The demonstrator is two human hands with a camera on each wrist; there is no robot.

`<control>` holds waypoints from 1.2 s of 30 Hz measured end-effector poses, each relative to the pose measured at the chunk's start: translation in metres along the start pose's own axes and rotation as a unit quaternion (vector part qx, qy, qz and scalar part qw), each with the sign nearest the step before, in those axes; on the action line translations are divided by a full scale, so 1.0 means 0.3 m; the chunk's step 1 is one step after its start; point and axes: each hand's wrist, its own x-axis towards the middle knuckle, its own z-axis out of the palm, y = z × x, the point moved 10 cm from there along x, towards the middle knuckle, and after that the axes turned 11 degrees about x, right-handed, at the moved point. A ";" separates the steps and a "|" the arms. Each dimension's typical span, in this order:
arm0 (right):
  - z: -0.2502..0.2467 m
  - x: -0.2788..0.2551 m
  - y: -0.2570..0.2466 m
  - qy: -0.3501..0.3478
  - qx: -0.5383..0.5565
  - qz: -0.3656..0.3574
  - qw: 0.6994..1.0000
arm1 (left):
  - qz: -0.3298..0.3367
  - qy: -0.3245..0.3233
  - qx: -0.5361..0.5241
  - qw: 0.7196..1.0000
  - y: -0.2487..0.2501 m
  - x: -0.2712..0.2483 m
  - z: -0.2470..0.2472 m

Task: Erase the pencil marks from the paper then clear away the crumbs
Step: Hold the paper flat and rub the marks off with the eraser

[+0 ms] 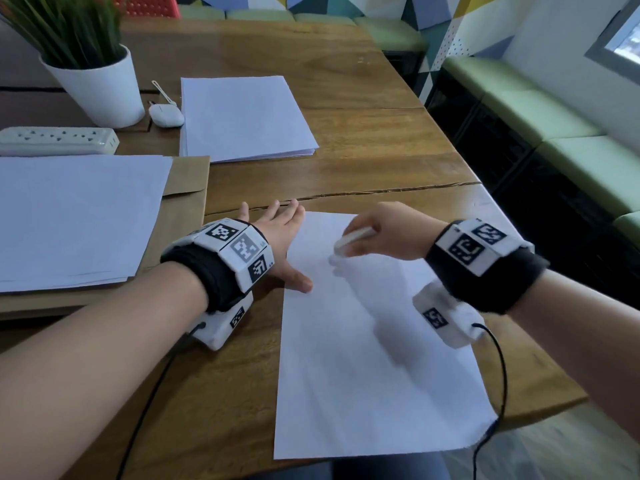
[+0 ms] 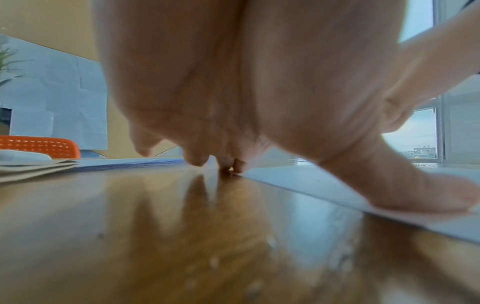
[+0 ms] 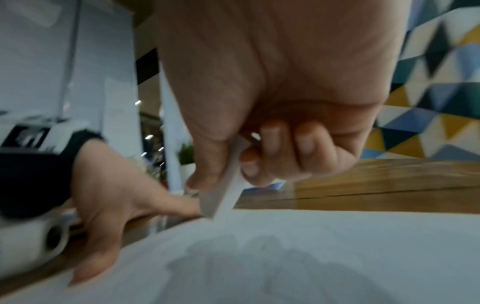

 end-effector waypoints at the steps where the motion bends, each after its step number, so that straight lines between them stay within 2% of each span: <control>1: -0.050 -0.031 0.033 0.048 0.049 0.001 0.998 | 0.000 -0.002 0.003 1.000 -0.001 0.000 0.001; 3: -0.129 -0.103 0.137 0.141 0.183 0.037 0.972 | -0.001 -0.003 0.009 1.000 -0.004 -0.003 0.004; 5: -0.152 -0.187 0.244 0.183 0.337 0.099 0.918 | -0.003 -0.008 0.011 1.000 -0.002 -0.009 0.007; 8: -0.112 -0.279 0.342 0.188 0.530 0.166 0.810 | 0.009 -0.020 0.000 1.000 0.019 -0.025 0.004; 11: -0.030 -0.335 0.379 0.186 0.642 0.202 0.715 | 0.031 -0.019 0.008 0.999 0.048 -0.040 -0.010; 13: 0.052 -0.357 0.378 0.168 0.690 0.215 0.670 | 0.029 -0.020 0.018 0.999 0.049 -0.045 -0.012; 15: 0.133 -0.370 0.375 0.150 0.716 0.231 0.642 | 0.017 -0.022 0.025 0.999 0.038 -0.047 -0.004; 17: 0.157 -0.371 0.374 0.156 0.710 0.235 0.645 | 0.000 -0.025 0.028 0.999 0.025 -0.050 0.009; 19: 0.126 -0.359 0.367 0.184 0.687 0.213 0.670 | -0.017 -0.028 0.034 0.999 0.014 -0.056 0.023; 20: 0.098 -0.354 0.360 0.198 0.660 0.194 0.698 | -0.025 -0.030 0.038 0.999 0.010 -0.061 0.029; 22: 0.055 -0.347 0.308 0.197 0.571 0.151 0.783 | -0.042 -0.033 0.041 0.998 0.002 -0.069 0.038; 24: 0.074 -0.340 0.225 0.148 0.465 0.115 0.865 | -0.060 -0.036 0.043 0.997 -0.006 -0.081 0.043; 26: 0.138 -0.332 0.166 0.078 0.365 0.104 0.922 | -0.073 -0.038 0.048 0.995 -0.007 -0.094 0.044; 28: 0.160 -0.313 0.141 0.062 0.319 0.095 0.941 | -0.080 -0.046 0.061 0.994 -0.003 -0.112 0.048; 33: 0.069 -0.231 0.219 0.119 0.357 0.111 0.920 | -0.068 -0.074 0.107 0.989 0.021 -0.201 0.070; 36: 0.024 -0.193 0.239 0.131 0.335 0.119 0.926 | -0.031 -0.088 0.131 0.987 0.062 -0.268 0.077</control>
